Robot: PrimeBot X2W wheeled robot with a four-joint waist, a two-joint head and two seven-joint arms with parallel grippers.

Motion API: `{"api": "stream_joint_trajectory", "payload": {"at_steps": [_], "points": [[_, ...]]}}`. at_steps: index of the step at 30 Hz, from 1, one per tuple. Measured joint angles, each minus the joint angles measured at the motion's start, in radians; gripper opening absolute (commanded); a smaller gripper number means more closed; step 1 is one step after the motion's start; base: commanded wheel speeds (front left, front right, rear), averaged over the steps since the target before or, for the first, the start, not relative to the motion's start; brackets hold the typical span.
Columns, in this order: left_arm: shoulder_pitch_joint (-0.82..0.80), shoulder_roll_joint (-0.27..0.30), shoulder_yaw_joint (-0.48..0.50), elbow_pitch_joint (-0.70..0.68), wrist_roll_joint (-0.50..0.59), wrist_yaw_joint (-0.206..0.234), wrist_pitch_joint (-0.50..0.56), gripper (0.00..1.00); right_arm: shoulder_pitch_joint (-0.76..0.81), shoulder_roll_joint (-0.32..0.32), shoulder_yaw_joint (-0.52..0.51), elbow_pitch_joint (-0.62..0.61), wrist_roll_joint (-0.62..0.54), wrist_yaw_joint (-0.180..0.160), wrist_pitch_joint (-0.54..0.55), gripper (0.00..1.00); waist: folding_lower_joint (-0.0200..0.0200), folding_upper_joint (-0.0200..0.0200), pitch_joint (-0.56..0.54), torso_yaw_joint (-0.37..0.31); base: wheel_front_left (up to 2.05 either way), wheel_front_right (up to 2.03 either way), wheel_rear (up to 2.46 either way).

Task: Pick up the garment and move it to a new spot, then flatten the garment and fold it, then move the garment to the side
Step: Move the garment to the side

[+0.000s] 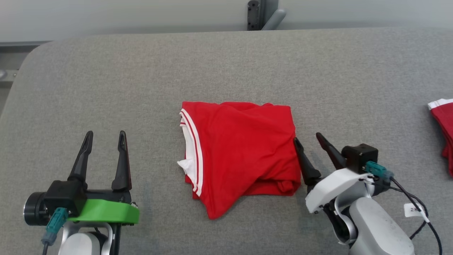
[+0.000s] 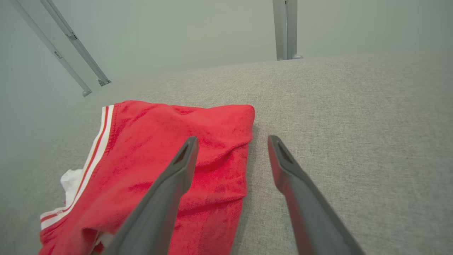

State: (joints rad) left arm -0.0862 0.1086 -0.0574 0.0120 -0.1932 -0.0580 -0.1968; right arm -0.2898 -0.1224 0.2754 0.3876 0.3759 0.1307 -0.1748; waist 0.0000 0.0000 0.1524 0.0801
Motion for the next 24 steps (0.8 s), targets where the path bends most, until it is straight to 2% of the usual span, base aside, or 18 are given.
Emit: {"api": "stream_joint_trajectory", "payload": {"at_steps": [4, 6, 14, 15, 16, 21, 24], "points": [[-0.030, -0.001, -0.006, 0.026, 0.000, 0.000, -0.017, 1.00, -0.062, 0.019, 0.069, 0.146, 0.030, 0.000, 0.014, 1.00, 0.0000, 0.0000, 0.038, 0.026, 0.00, 0.00, 0.00], [-0.040, -0.001, -0.007, 0.036, 0.000, 0.000, -0.022, 1.00, -0.078, 0.021, 0.102, 0.222, 0.041, 0.000, 0.061, 1.00, 0.0000, 0.0000, 0.052, 0.037, 0.00, 0.00, 0.00], [-0.064, 0.001, -0.010, 0.060, 0.000, 0.000, -0.038, 1.00, -0.114, 0.018, 0.214, 0.284, 0.111, -0.001, 0.018, 1.00, 0.0000, 0.0000, 0.077, 0.039, 0.00, 0.00, 0.00], [-0.065, 0.001, -0.011, 0.062, 0.000, 0.000, -0.039, 1.00, -0.119, 0.018, 0.220, 0.288, 0.121, 0.000, 0.005, 0.45, 0.0000, 0.0000, 0.077, 0.034, 0.00, 0.00, 0.00], [-0.067, 0.001, -0.012, 0.063, 0.000, 0.000, -0.041, 1.00, -0.123, 0.017, 0.227, 0.296, 0.127, 0.000, 0.000, 0.00, 0.0000, 0.0000, 0.077, 0.030, 0.00, 0.00, 0.00], [-0.077, 0.002, -0.019, 0.069, 0.000, 0.000, -0.044, 1.00, -0.151, -0.002, 0.257, 0.314, 0.152, 0.001, -0.030, 0.00, 0.0000, 0.0000, 0.080, 0.013, 0.00, 0.00, 0.00], [-0.083, 0.004, -0.020, 0.072, 0.000, 0.000, -0.047, 1.00, -0.171, -0.039, 0.288, 0.313, 0.118, 0.002, -0.039, 0.00, 0.0000, 0.0000, 0.083, 0.004, 0.00, 0.00, 0.00]]}}
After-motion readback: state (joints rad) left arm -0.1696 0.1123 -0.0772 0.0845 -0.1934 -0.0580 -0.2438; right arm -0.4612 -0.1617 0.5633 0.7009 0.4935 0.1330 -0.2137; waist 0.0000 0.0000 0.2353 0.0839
